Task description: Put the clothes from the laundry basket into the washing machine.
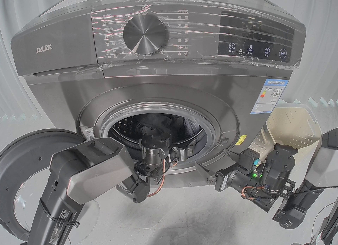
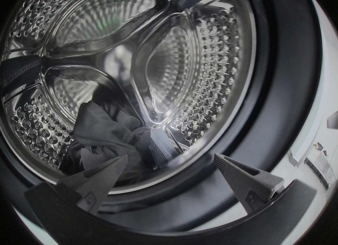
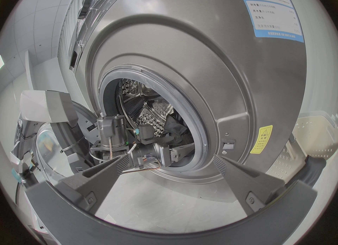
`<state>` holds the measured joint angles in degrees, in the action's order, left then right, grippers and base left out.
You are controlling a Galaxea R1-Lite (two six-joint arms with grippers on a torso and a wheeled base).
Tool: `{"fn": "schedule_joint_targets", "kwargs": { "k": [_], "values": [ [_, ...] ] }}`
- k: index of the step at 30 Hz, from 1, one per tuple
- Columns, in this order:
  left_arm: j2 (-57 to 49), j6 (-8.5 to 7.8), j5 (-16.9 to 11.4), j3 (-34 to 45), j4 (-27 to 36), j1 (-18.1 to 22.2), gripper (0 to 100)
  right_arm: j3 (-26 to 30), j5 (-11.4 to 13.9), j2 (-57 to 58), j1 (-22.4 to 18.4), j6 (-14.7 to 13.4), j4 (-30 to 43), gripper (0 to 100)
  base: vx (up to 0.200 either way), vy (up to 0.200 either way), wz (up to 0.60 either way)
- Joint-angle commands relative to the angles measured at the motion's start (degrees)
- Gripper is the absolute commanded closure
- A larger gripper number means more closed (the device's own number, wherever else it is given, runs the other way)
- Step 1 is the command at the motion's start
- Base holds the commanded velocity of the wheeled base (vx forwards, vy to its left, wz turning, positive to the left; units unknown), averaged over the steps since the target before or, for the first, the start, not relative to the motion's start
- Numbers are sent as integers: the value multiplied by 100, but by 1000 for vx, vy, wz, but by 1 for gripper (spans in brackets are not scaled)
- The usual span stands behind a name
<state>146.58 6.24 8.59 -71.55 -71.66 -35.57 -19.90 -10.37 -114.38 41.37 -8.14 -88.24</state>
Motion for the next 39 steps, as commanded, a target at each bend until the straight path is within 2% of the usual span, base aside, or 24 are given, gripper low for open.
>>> {"fn": "schedule_joint_targets", "kwargs": {
  "k": [1, 14, 16, 17, 20, 21, 23, 26, 30, 33, 36, 39],
  "values": [
    [-534, -70, -33, 818, -244, -196, 0, 30, 0, 4, -42, -3, -1, 0, 0, 0, 0],
    [-2072, -9, 46, 3314, -1122, -538, 0, 240, 0, 92, -226, -12, -1, 0, 0, 0, 0],
    [-2555, 26, 46, 3885, -1289, -635, 0, 381, -8, 180, -244, -12, -1, 0, 0, 0, 0],
    [-2731, 53, 46, 4078, -1333, -679, 0, 416, -17, 259, -244, -12, -1, 0, 0, 0, 0],
    [-3294, 290, 55, 4685, -1377, -829, 0, 583, -26, 566, -235, 15, -1, 0, 0, 0, 0],
    [-3294, 290, 55, 4685, -1377, -829, 0, 583, -26, 566, -235, 15, -1, 0, 0, 0, 0],
    [-3689, 237, 301, 5265, -1430, -881, 0, 865, -26, 812, -235, -12, -1, 0, 0, 0, 0],
    [-3891, 360, 424, 5608, -1659, -978, 0, 1137, -17, 936, -323, -3, -1, 0, 0, 0, 0],
    [-4137, 299, 661, 5854, -1694, -969, 0, 1383, -26, 1208, -455, -21, -1, 0, 0, 0, 0],
    [-4419, 325, 898, 6047, -1694, -996, 0, 1568, -35, 1498, -692, -47, -1, 0, 0, 0, 0],
    [-4700, 307, 916, 6205, -1703, -934, 0, 1770, -17, 1814, -921, -29, 8, 0, 0, 0, 0],
    [-5148, 343, 854, 6416, -1685, -732, 0, 1990, -61, 2069, -903, -73, 78, 0, 0, 0, 0]
  ]
}}
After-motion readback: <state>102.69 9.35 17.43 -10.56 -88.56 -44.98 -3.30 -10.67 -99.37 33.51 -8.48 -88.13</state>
